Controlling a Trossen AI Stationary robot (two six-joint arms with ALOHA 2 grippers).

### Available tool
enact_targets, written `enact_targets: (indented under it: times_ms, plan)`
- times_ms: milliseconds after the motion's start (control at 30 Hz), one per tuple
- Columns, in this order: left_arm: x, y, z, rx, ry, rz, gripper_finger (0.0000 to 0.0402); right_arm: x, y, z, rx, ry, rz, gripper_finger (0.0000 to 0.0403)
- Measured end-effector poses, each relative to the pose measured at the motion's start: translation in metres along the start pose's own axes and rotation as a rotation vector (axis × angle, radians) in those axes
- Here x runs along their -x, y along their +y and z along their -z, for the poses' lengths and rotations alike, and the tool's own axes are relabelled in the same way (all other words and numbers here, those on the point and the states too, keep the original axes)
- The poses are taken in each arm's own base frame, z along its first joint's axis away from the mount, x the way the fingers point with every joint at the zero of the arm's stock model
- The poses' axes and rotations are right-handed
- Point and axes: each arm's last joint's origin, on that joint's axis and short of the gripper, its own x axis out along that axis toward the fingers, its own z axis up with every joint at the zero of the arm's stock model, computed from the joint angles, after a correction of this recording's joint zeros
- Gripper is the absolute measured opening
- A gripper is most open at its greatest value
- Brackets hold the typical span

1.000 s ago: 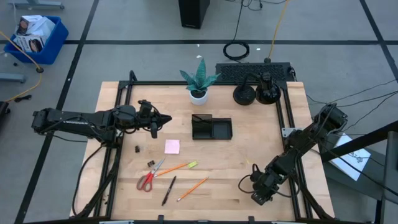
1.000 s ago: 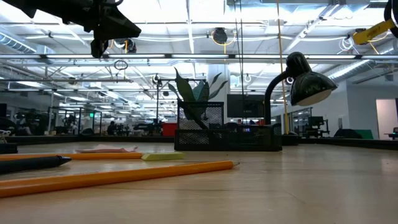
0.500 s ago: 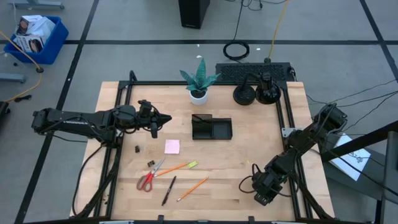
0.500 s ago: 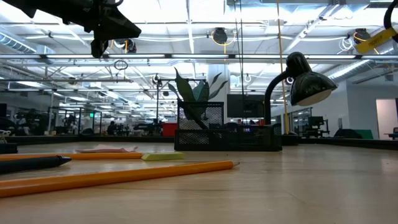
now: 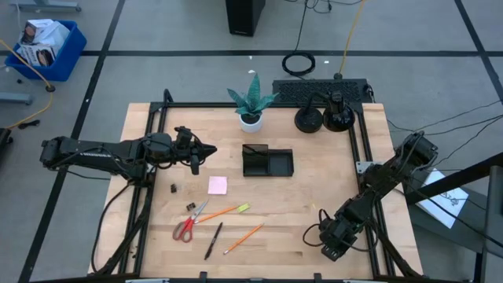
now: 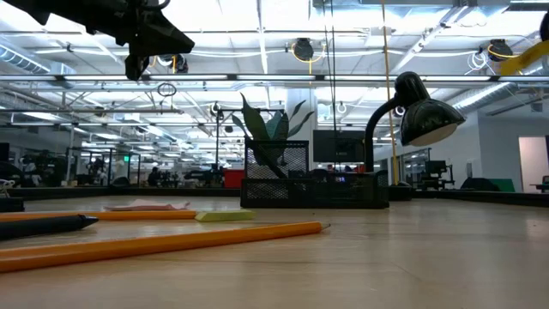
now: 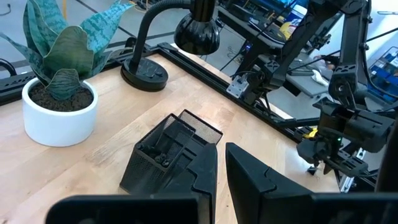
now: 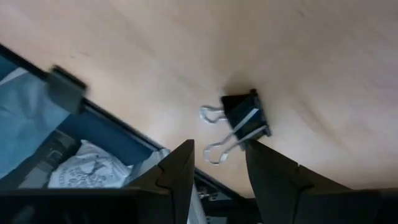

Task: Pick and place office supplies into organizer
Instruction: Put the black binder clip into the black desk organizer

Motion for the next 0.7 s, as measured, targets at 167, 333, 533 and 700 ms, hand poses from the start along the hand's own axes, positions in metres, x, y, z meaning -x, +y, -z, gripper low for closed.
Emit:
enact_targets:
  times_ms: [167,333,533,700]
  plan:
    - [0.0,0.0,-0.0001,0.005,-0.001,0.0,0.0037,-0.0044,-0.0007,-0.0025,-0.008,-0.001,0.017,0.0132]
    - [0.0,-0.0005,-0.0008,0.017,-0.008,0.005,0.0037,-0.0092,-0.0007,-0.0053,0.004,0.009,0.033,0.011]
    - [0.0,-0.0006,-0.0009,0.023,-0.009,0.006,0.0037,-0.0076,-0.0001,-0.0039,0.03,0.029,0.026,0.0052]
    - [0.0,-0.0007,-0.0011,0.024,-0.011,0.007,0.0037,-0.0066,-0.0007,-0.0023,0.056,0.056,0.03,0.0014]
